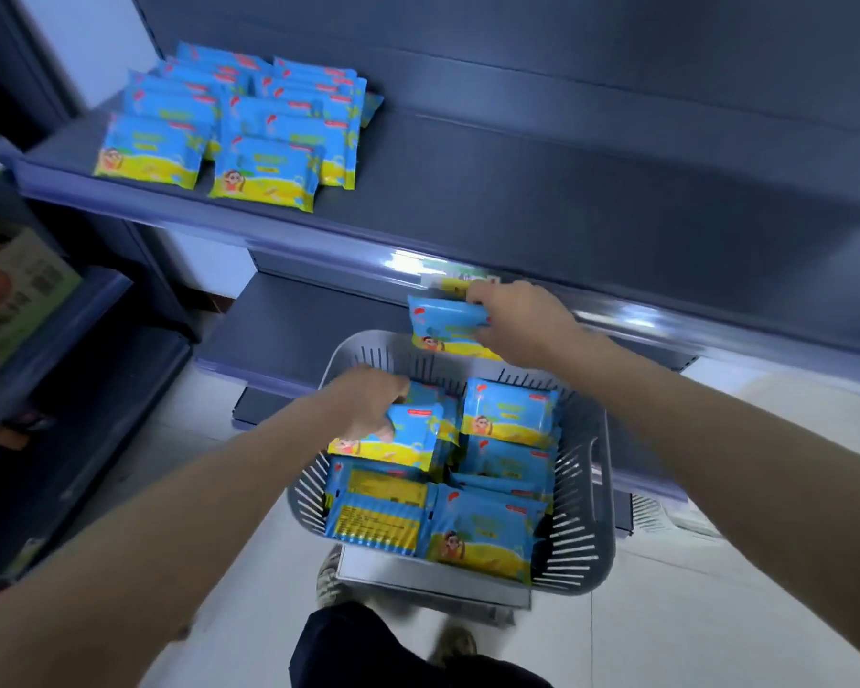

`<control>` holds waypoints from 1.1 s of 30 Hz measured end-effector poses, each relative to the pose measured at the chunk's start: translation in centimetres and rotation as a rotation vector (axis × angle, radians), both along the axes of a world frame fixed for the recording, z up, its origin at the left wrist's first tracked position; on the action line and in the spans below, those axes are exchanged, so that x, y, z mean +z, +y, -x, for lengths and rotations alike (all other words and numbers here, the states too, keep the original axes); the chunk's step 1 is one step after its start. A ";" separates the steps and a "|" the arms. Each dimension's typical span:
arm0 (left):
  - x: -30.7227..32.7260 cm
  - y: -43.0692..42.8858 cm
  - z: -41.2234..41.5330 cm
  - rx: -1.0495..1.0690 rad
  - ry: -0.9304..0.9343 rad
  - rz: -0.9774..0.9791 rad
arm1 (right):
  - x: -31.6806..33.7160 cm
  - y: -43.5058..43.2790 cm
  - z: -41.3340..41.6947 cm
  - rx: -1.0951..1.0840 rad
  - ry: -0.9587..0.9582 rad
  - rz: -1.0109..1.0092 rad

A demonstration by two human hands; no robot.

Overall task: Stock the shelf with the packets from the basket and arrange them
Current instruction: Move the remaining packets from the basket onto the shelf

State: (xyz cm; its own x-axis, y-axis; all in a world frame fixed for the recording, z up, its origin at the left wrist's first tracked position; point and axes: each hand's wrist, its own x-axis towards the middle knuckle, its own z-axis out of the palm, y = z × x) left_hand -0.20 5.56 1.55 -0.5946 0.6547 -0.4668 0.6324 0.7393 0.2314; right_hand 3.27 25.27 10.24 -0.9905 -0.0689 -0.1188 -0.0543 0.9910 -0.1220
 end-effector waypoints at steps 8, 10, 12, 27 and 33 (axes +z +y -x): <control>13.4 -2.3 9.2 0.076 0.219 -0.433 | 8.7 -0.4 12.1 -0.112 0.250 0.038; 15.4 -2.4 12.5 0.143 0.214 -0.528 | 9.4 0.0 15.5 -0.149 0.262 0.070; 16.4 -1.8 15.8 0.172 0.202 -0.576 | 9.5 0.7 18.8 -0.189 0.240 0.112; 13.8 6.5 30.1 -0.127 0.206 -0.428 | 6.5 4.4 34.5 -0.313 0.108 0.232; 13.0 8.8 34.2 -0.115 0.278 -0.419 | 6.7 5.9 34.6 -0.352 0.193 0.232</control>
